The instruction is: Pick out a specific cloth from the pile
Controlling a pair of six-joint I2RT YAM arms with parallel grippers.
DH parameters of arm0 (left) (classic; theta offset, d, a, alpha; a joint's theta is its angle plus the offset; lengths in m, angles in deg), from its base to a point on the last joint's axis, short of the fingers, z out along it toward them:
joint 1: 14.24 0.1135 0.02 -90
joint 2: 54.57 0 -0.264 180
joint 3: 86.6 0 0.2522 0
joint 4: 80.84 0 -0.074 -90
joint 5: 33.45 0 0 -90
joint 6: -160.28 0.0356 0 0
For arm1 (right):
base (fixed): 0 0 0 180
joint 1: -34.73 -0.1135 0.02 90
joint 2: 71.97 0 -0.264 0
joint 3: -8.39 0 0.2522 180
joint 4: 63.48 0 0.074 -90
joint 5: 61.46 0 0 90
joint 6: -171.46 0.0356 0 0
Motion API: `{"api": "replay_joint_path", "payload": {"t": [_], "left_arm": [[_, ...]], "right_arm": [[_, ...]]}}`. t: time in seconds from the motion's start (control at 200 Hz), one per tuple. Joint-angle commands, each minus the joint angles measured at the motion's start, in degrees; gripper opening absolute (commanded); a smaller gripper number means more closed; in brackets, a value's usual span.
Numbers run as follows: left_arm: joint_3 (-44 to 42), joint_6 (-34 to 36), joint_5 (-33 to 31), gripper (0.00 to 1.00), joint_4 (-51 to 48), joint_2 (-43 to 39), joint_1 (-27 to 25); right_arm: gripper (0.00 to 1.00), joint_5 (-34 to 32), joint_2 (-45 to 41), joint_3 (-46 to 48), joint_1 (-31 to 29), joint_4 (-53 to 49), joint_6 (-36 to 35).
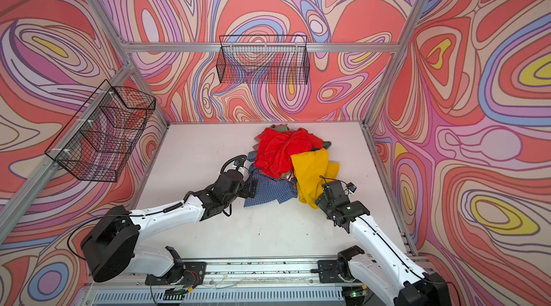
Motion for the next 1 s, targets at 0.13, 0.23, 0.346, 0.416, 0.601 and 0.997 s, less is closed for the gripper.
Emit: {"api": "replay_joint_path", "payload": {"t": [0.13,0.23,0.346,0.416,0.601,0.997], "left_arm": [[-1.6,0.9,-1.5,1.0,1.2,-2.9,0.0],[-2.1,0.7,-1.7,1.0,1.3,-3.5,0.0],[-2.6,0.6,-2.0,1.0,1.1,-4.2,0.0],[-2.8,0.7,-2.4,1.0,0.8,-4.9,0.0],[-4.0,0.7,-3.9,1.0,0.8,-6.3,0.0],[-4.5,1.6,-6.1,1.0,0.1,-7.1,0.0]], "right_arm": [[0.96,-2.2,7.5,4.1,-0.4,12.6,-0.3],[0.95,-1.0,12.4,4.0,-0.1,17.0,-0.8],[0.83,1.1,18.1,5.3,0.5,23.0,-0.2],[0.7,2.5,20.4,6.3,1.4,25.8,-0.2],[0.34,3.0,19.5,6.2,2.4,26.7,-1.1],[0.0,1.8,-0.1,1.7,2.4,26.5,-11.2]]}}
